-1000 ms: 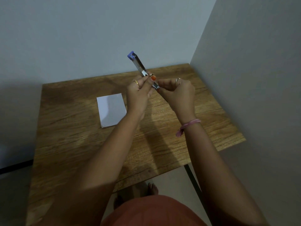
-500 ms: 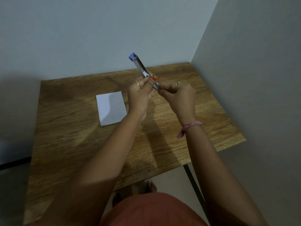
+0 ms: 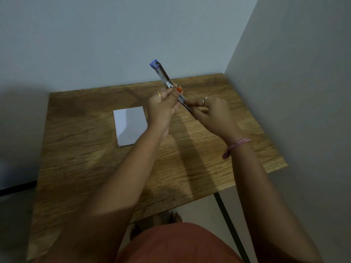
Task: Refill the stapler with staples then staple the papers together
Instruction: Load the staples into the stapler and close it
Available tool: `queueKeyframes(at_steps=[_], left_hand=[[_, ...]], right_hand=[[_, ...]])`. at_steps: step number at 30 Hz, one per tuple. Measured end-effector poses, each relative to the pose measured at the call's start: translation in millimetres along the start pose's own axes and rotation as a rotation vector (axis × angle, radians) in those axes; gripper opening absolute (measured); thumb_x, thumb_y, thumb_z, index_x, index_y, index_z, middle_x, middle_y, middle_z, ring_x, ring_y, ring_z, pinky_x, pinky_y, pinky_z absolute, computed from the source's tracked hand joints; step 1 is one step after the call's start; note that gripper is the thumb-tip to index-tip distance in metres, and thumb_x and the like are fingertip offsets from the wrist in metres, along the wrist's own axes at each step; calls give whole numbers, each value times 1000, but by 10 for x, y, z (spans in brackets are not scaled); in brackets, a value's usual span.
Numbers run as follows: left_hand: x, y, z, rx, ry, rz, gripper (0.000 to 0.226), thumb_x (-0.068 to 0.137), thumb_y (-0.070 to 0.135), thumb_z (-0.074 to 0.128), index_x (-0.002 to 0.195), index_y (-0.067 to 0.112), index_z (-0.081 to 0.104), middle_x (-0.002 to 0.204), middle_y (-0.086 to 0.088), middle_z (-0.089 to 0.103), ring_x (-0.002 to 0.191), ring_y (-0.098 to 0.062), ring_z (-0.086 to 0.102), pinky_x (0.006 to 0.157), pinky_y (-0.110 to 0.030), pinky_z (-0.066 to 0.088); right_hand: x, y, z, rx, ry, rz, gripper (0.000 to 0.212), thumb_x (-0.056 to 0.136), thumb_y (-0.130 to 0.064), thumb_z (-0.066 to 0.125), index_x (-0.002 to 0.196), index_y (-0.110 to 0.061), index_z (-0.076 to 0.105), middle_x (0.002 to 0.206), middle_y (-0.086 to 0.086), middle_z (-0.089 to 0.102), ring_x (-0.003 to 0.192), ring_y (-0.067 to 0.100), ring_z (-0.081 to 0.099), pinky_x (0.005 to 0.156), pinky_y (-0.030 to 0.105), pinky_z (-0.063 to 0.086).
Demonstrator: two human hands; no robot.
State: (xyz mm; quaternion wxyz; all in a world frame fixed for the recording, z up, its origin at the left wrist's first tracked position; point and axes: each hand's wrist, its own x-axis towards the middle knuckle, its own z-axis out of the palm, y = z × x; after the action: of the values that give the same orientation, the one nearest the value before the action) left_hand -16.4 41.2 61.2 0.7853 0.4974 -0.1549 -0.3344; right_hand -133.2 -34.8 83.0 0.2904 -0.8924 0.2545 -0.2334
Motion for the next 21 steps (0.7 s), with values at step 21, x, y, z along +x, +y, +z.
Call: queueKeyframes(at_steps=[21], left_hand=[[61,115,-32,120,-9,40,28,90,12,63,114,-3,63,109,-17,67,100,-20,66,83,-26,56]], right_hand=[[137,58,-148,-12,-145,-86,57,77,15,38,113,-16,69,109,-11,64,101,14,64,81,8,44]])
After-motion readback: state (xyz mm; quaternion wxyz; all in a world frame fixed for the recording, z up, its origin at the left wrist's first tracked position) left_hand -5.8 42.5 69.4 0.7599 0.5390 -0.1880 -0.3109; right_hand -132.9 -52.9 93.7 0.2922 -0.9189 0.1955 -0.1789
